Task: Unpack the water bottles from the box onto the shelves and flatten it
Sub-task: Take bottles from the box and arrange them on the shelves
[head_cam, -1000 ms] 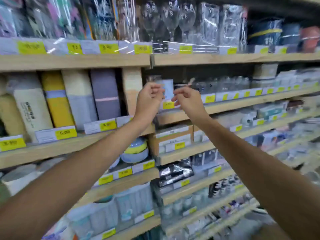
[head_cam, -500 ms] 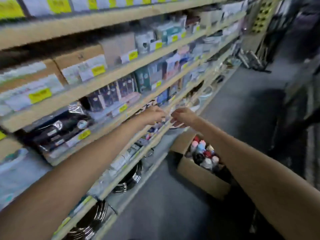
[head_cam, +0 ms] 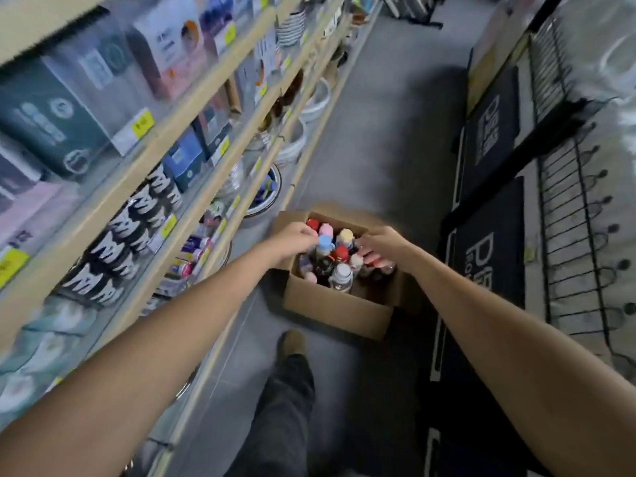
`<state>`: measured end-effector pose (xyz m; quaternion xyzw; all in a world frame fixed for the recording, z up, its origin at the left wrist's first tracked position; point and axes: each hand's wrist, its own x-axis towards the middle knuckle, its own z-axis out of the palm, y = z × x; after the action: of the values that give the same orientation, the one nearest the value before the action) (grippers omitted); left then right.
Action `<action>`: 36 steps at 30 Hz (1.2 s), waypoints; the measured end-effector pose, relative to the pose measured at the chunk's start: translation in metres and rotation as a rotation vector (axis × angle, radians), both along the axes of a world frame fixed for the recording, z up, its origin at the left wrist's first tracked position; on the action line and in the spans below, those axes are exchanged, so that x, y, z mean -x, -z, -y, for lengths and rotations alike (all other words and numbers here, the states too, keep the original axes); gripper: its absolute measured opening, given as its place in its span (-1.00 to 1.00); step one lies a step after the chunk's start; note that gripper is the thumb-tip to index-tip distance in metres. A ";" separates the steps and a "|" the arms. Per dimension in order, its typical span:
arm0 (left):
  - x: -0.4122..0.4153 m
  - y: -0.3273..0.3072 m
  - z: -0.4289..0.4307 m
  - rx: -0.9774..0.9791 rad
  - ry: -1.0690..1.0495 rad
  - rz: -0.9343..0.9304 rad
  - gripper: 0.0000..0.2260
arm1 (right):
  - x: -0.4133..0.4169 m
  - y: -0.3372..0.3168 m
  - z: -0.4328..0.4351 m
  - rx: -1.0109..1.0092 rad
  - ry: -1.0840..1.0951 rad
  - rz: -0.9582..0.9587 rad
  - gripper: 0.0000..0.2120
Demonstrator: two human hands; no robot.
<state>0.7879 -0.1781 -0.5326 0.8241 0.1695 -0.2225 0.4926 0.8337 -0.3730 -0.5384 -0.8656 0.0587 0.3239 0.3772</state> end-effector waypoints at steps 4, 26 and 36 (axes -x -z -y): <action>-0.072 0.040 -0.002 0.002 0.070 -0.099 -0.87 | -0.060 0.036 0.002 0.062 0.137 -0.105 -0.87; -0.181 0.413 0.086 0.064 -0.131 -0.538 -0.60 | -0.161 0.424 0.030 0.025 0.370 -0.430 -0.82; -0.199 0.590 0.110 0.147 -0.292 -0.643 -0.28 | -0.181 0.597 0.036 -0.004 0.460 -0.439 -0.25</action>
<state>0.9874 -0.2877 -1.1228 0.6415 0.4154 -0.4094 0.4984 1.0150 -0.4085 -1.1351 -0.7383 0.3324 0.4092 0.4207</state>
